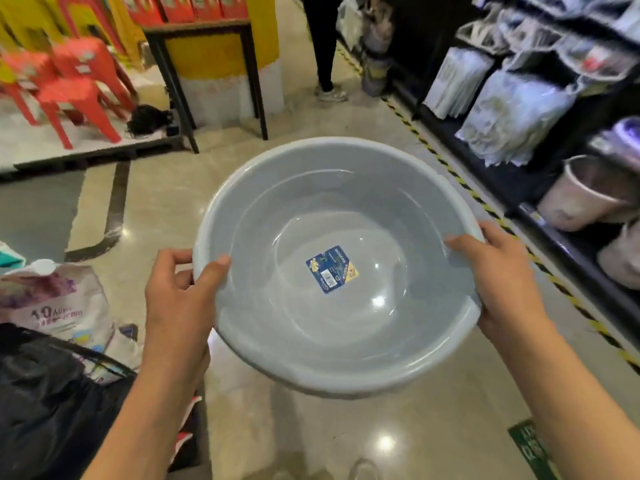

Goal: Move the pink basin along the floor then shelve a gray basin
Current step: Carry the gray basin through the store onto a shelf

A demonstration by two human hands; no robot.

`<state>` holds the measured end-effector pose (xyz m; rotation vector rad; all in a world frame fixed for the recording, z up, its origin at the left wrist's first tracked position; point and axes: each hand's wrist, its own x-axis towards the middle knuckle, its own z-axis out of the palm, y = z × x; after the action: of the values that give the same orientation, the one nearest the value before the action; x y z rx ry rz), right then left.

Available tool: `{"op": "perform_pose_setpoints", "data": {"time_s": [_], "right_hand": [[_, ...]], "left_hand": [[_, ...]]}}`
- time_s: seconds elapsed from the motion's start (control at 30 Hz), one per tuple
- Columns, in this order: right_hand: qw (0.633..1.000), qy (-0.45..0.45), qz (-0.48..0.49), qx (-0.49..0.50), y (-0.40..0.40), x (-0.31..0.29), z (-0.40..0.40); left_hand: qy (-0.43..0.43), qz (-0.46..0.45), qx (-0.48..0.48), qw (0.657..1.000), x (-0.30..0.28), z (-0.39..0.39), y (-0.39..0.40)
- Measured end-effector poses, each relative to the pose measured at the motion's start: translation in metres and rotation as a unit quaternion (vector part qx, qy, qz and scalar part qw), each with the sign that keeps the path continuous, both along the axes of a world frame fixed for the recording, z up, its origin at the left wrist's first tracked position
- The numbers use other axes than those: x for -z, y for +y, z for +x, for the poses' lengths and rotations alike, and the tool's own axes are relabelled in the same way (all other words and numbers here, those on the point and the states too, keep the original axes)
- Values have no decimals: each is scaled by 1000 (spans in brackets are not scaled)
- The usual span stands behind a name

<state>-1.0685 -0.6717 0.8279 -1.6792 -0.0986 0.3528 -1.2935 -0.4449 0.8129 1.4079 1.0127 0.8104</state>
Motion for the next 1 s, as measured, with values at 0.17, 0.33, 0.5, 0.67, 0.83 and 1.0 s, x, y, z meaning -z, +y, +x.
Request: {"op": "perform_pose_setpoints", "data": {"time_s": [0.17, 0.33, 0.5, 0.67, 0.83, 1.0], "right_hand": [[995, -7, 45, 93, -101, -65, -2], [980, -22, 61, 190, -211, -98, -1], [956, -22, 75, 282, -316, -115, -6], [920, -31, 87, 380, -404, -119, -20], [869, -47, 78, 485, -483, -118, -30], [813, -52, 79, 575, -541, -115, -37]], "left_hand": [[-35, -4, 95, 995, -60, 54, -62], [-61, -7, 214, 975, -94, 119, -143], [-77, -14, 311, 947, -111, 184, -233], [-86, -22, 401, 912, -117, 246, -320], [-93, -17, 506, 857, -117, 301, -411], [-97, -37, 599, 794, -114, 354, -495]]}}
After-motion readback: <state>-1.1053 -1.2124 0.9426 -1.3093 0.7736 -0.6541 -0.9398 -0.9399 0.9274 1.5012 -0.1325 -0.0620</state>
